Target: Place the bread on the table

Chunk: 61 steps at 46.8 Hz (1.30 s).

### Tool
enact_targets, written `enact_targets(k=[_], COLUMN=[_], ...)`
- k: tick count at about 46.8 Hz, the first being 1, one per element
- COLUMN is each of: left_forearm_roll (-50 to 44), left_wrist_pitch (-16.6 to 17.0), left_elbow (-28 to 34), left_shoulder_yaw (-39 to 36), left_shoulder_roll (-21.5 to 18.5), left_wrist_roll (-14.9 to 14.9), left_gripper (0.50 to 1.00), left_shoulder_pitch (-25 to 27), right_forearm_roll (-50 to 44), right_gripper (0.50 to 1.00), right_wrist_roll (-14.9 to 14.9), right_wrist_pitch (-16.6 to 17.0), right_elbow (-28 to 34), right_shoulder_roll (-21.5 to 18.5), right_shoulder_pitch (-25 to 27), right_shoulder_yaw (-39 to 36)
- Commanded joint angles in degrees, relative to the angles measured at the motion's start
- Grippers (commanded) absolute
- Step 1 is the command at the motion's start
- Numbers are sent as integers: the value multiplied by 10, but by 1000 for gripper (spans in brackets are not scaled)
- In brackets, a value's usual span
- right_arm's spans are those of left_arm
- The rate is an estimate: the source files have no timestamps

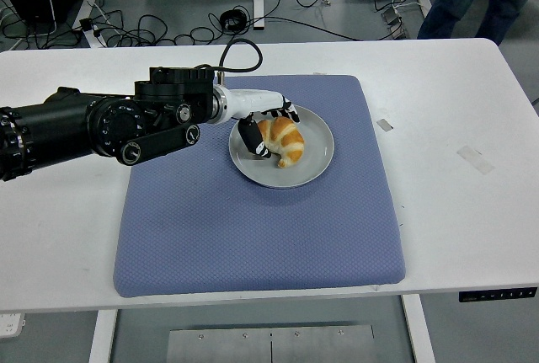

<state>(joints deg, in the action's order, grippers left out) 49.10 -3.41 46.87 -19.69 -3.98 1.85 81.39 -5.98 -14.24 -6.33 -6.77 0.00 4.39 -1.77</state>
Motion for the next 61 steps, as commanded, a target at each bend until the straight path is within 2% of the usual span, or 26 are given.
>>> enact_targets(k=[1,3,4,6,7,17,30,41,53,61], left_forearm_roll=[0,1,1,2,2,1,-7,-27,-45,-74], left_wrist_pitch=[2,8,9,10,10,11,17,17,17,14], left_elbow=[-1,-1,-2,-4,-5,-14,-78,-125,-160,-171], left_shoulder_yaw=[-1,-3,-4,-6,-6,-4,6,6,4,4], left_shoulder_roll=[-1,-1,-1,-1,-1,-1,-1,-2,-6,-11], left_wrist_roll=[-1,-1,-1,-1,-1,-4,-10,-49,-68,-67], left_gripper=[689,645,613,519,500,500,500,500,500,500], left_shoulder_pitch=[-1,-1,-1,-1,-1,0,-1,-15,-18,-17], right_forearm_roll=[0,0,0,0,0,0,0,0,0,0], right_gripper=[1000,1000,1000,1000,1000,1000,1000,1000,1000,1000], right_wrist_roll=[0,0,0,0,0,0,0,0,0,0], right_wrist_pitch=[0,0,0,0,0,0,0,0,0,0], right_elbow=[0,0,0,0,0,0,0,0,0,0], right_shoulder_roll=[0,0,0,0,0,0,0,0,0,0], right_shoulder_pitch=[0,0,0,0,0,0,0,0,0,0], right_shoulder_yaw=[0,-1,0,-1,0,-1,0,0,0,0])
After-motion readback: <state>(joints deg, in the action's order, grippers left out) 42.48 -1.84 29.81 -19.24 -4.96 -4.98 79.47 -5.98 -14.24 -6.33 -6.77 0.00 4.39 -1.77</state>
